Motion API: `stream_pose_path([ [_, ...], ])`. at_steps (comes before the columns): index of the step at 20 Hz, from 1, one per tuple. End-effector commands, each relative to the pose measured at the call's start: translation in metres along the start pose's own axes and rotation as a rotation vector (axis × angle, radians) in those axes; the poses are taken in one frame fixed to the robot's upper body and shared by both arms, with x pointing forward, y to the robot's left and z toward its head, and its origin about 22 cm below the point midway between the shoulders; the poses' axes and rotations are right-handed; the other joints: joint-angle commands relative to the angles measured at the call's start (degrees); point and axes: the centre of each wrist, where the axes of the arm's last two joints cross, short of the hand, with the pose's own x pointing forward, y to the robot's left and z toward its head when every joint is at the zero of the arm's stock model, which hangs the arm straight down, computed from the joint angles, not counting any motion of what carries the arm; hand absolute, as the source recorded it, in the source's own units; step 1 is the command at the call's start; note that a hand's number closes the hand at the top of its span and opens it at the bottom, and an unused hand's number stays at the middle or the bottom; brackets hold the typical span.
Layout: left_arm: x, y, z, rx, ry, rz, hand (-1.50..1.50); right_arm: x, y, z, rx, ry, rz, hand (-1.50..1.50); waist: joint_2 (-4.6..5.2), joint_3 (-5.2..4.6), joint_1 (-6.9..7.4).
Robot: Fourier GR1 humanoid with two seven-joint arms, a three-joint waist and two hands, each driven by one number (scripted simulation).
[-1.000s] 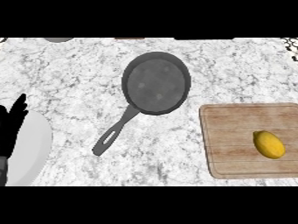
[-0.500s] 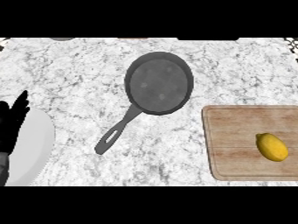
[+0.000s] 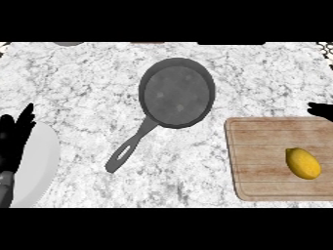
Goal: Pick the lemon from the cutting board and place it in the pan
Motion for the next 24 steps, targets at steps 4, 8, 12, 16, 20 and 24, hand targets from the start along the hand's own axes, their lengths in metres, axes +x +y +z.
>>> stream_pose_path([
  [4,0.010,0.018,-0.008,-0.001,0.009,-0.004,0.00,0.002,0.032,-0.016,0.061,0.057,0.056,-1.50,0.01,0.04,-0.04],
  [8,0.016,-0.012,0.003,0.001,-0.008,0.012,0.00,-0.008,0.036,-0.023,0.044,0.092,0.074,-1.50,-0.03,0.06,0.10],
  [12,0.002,0.007,0.002,0.003,-0.002,0.006,0.00,-0.017,0.061,-0.041,0.074,0.123,0.121,-1.50,0.05,0.05,0.26],
  [16,0.001,0.008,-0.008,-0.003,0.004,-0.008,0.00,-0.027,0.082,-0.025,0.099,0.121,0.138,-1.50,0.03,0.04,-0.25],
  [20,0.017,-0.005,-0.007,-0.007,-0.013,-0.005,0.00,-0.003,0.077,-0.054,0.097,0.112,0.120,-1.50,0.03,0.04,0.14],
  [24,0.008,0.010,0.004,0.007,0.003,-0.008,0.00,-0.014,0.076,-0.039,0.081,0.103,0.135,-1.50,-0.02,0.04,-0.02],
])
